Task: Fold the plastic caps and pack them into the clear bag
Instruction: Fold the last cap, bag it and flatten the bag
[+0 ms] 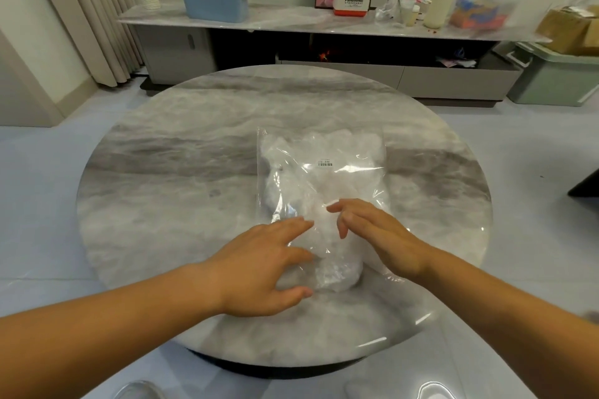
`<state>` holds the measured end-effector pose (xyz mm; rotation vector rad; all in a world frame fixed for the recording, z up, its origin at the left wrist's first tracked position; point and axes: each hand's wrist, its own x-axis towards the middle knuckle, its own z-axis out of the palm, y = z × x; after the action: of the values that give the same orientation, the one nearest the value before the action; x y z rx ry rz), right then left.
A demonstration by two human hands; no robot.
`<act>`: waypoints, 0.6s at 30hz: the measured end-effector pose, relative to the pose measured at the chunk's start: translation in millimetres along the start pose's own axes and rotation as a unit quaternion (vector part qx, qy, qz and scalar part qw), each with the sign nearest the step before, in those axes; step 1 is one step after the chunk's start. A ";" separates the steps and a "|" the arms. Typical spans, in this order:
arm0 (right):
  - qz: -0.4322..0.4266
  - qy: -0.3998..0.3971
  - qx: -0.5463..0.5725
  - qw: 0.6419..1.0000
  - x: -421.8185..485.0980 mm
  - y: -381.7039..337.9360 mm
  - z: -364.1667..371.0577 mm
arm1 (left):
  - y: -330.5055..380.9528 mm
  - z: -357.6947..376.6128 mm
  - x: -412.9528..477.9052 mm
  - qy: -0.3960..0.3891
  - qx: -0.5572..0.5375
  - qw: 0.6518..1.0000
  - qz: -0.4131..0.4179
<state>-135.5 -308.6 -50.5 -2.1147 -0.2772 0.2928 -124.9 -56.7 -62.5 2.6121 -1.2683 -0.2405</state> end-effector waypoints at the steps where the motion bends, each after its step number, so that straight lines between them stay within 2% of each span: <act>1: -0.010 0.009 -0.012 1.000 -3.6 1.3 0.2 | -0.7 -0.7 -0.2 -0.004 0.007 1.000 0.000; 4: -0.047 0.006 -0.077 0.996 -18.2 5.2 -0.4 | -1.6 -2.7 -0.7 -0.016 0.029 0.999 0.011; 9: -0.084 -0.080 -0.229 0.967 -43.4 3.0 0.9 | 0.1 -9.1 -0.4 -0.044 0.043 0.998 0.029; 13: -0.055 -0.120 -0.330 0.935 -46.7 3.1 3.2 | 4.4 -13.0 1.8 -0.060 0.051 0.996 0.046; 18: 0.003 -0.095 -0.404 0.910 -39.9 2.8 9.9 | 5.9 -12.6 2.1 -0.090 0.029 0.995 0.044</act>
<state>-176.1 -314.5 -54.1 -2.9075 -0.5836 0.4424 -124.9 -60.2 -48.8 2.6238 -1.4660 -0.4375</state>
